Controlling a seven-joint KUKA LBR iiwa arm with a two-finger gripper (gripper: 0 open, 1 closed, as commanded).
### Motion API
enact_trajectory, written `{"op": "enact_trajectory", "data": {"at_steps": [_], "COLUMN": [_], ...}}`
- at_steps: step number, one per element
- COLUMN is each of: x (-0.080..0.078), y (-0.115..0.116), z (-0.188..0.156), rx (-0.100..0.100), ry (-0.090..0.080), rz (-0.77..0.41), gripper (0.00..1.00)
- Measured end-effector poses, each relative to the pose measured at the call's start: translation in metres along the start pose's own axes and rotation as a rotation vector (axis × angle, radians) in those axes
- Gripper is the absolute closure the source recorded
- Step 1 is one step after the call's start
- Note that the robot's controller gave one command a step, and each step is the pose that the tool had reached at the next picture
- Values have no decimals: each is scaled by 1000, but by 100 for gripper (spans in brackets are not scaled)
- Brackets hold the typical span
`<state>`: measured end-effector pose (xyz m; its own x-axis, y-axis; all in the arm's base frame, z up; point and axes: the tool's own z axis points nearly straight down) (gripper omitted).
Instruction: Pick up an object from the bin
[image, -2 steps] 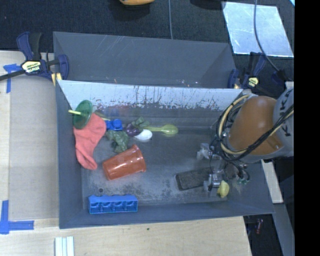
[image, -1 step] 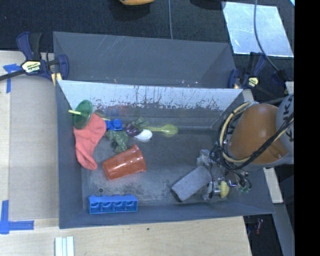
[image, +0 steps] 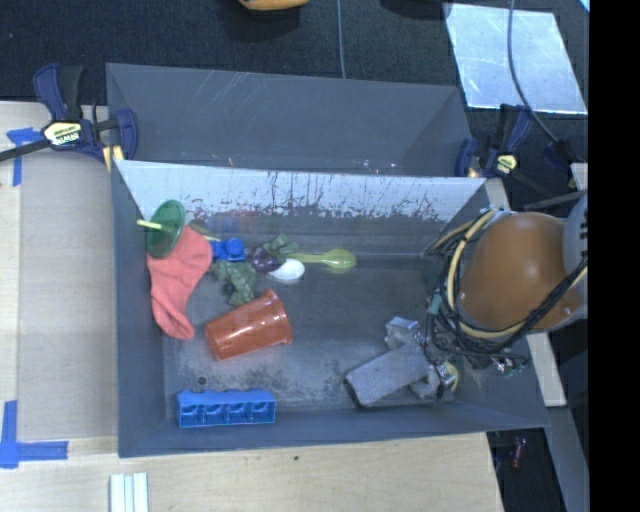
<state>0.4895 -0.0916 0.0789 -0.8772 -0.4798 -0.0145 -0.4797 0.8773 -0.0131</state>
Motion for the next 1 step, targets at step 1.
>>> {"op": "enact_trajectory", "data": {"at_steps": [1], "x": [0], "y": [0], "z": [1], "rx": [0], "ry": [0], "rz": [-4], "gripper": [100]}}
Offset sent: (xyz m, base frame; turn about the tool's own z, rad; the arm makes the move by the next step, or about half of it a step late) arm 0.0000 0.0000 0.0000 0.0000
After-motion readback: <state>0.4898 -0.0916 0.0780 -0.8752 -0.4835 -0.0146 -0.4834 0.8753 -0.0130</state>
